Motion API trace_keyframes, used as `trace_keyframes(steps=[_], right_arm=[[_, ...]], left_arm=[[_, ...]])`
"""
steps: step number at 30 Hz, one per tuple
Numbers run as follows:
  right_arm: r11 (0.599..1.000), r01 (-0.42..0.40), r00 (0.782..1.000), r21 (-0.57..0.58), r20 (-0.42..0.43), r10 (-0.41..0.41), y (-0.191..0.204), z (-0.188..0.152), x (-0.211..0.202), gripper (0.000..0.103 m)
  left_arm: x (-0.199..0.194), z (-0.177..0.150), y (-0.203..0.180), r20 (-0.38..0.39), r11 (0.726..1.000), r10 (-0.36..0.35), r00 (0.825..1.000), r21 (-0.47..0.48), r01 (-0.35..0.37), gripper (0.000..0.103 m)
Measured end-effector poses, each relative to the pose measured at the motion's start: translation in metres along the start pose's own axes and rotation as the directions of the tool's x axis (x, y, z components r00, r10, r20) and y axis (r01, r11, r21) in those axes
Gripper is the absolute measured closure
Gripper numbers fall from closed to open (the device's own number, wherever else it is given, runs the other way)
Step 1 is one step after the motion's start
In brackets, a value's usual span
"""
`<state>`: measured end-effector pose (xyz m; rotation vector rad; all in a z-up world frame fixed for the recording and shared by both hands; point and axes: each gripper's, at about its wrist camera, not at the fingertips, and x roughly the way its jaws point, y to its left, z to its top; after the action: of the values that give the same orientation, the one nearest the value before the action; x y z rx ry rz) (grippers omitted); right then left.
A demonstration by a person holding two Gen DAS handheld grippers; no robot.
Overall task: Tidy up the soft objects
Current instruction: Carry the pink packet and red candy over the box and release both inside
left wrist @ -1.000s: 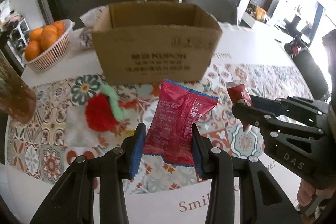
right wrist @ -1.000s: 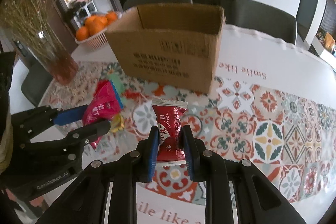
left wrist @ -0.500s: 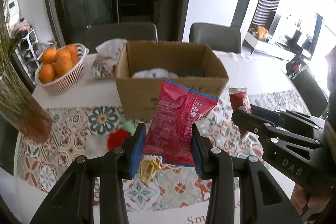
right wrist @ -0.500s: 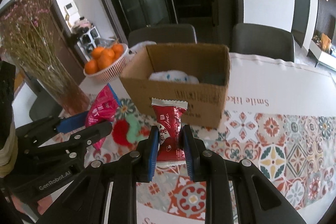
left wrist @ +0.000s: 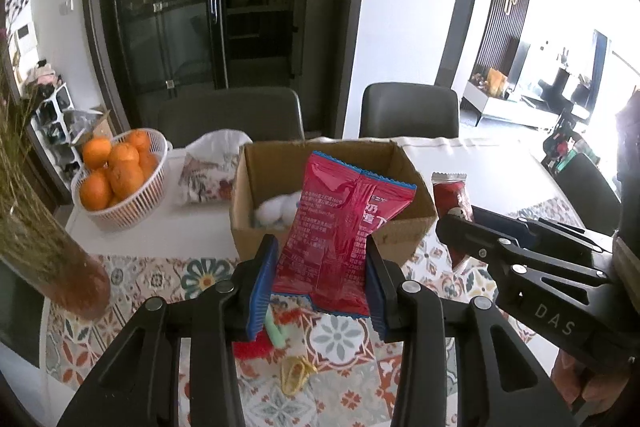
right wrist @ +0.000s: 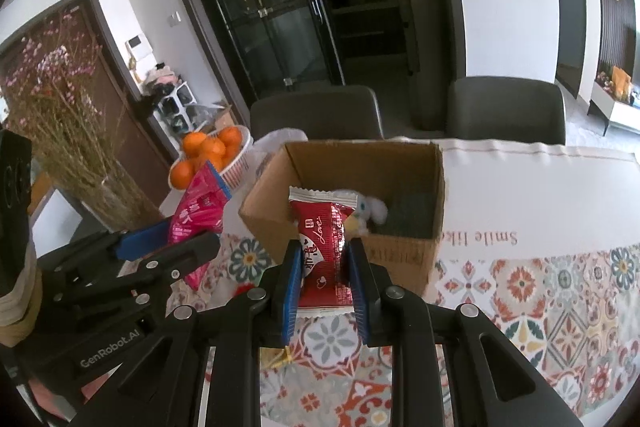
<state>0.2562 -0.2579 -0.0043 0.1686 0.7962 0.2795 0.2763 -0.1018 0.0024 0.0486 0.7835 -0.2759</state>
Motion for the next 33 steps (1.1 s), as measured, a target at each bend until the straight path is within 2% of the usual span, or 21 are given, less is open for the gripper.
trace_keyframes(steps=[11, 25, 33], right_arm=[[1.0, 0.011, 1.0, 0.009, -0.009, -0.011, -0.011, 0.035, 0.026, 0.079], [0.998, 0.033, 0.995, 0.044, -0.098, -0.029, -0.032, 0.057, 0.081, 0.078], [0.997, 0.045, 0.982, 0.056, -0.185, -0.034, -0.043, 0.056, 0.118, 0.078]], left_arm=[[0.033, 0.033, 0.001, -0.017, 0.999, 0.027, 0.999, 0.034, -0.026, 0.063], [0.099, 0.061, 0.011, -0.134, 0.999, 0.035, 0.99, 0.045, -0.029, 0.063], [0.139, 0.064, 0.011, -0.227, 0.998, 0.042, 0.973, 0.059, -0.03, 0.062]])
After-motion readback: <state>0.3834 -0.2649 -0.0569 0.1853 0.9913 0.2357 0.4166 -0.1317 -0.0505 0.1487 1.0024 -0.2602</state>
